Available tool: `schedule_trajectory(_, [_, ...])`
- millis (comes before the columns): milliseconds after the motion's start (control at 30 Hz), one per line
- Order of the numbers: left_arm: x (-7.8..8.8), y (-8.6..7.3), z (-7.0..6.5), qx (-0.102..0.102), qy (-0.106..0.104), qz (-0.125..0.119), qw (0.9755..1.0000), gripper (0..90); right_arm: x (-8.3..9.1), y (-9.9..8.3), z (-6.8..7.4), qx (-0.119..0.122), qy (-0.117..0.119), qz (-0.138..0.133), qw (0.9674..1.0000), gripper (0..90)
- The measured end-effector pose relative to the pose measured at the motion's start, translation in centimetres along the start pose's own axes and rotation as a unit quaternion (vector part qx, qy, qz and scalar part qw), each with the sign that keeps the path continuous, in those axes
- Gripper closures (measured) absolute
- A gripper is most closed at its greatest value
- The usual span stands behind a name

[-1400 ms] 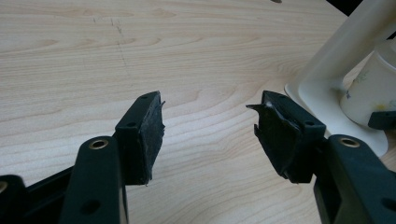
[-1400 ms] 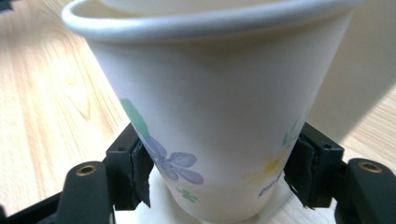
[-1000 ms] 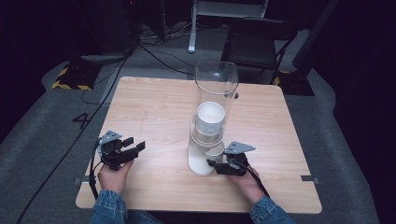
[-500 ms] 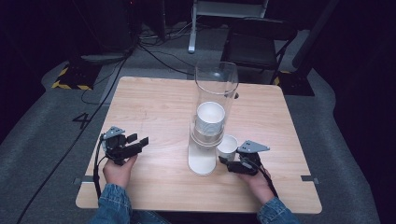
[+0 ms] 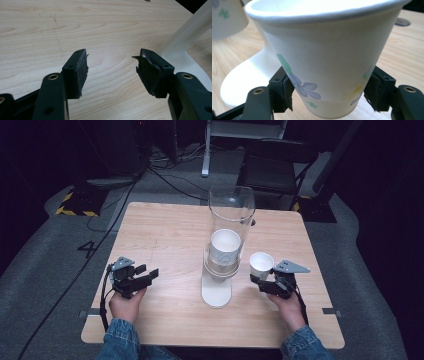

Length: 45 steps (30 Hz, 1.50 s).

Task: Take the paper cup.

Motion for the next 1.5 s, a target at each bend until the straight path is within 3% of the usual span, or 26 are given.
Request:
schedule_trajectory(233, [0.4, -0.3, -0.2, -0.013, 0.013, 0.007, 0.9998, 40.4, 0.2, 0.3, -1.8, 0.002, -0.024, -0.004, 0.9997, 33.0])
schedule_trajectory(367, [0.6, -0.6, -0.2, -0.015, 0.016, 0.013, 0.9997, 40.1, 0.4, 0.4, -3.6, -0.044, -0.038, -0.014, 0.9982, 32.9])
schedule_trajectory(600, [1.4, -1.0, 0.0, -0.013, 0.02, 0.011, 0.9997, 40.1, 0.7, 0.0, -6.2, -0.066, -0.071, -0.024, 0.995, 32.9])
schedule_trajectory(700, [1.7, -1.2, 0.0, -0.013, 0.024, 0.011, 0.9996, 40.1, 0.6, -0.3, -6.9, -0.053, -0.086, -0.015, 0.9948, 32.8])
schedule_trajectory(900, [2.0, -1.6, 0.0, -0.011, 0.025, 0.014, 0.9995, 40.1, 0.1, -0.7, -8.2, -0.056, -0.1, -0.014, 0.9934, 32.7])
schedule_trajectory(1300, [2.8, -2.3, 0.2, -0.006, 0.031, 0.017, 0.9994, 40.1, -1.6, -1.4, -8.6, -0.035, -0.11, 0.001, 0.9933, 32.5])
schedule_trajectory(1500, [2.9, -2.4, 0.3, -0.006, 0.032, 0.017, 0.9993, 40.1, -2.2, -1.8, -8.7, -0.045, -0.107, 0.016, 0.9931, 32.4])
Point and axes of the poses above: each handheld gripper's, and its own axes: x roughly backward along the jaws, y roughly out of its top, z roughly to its left, the point moved 3 cm from there along -x, roughly forward along the jaws, and after that the axes turned 2 degrees about -x, right-handed, at the moved point
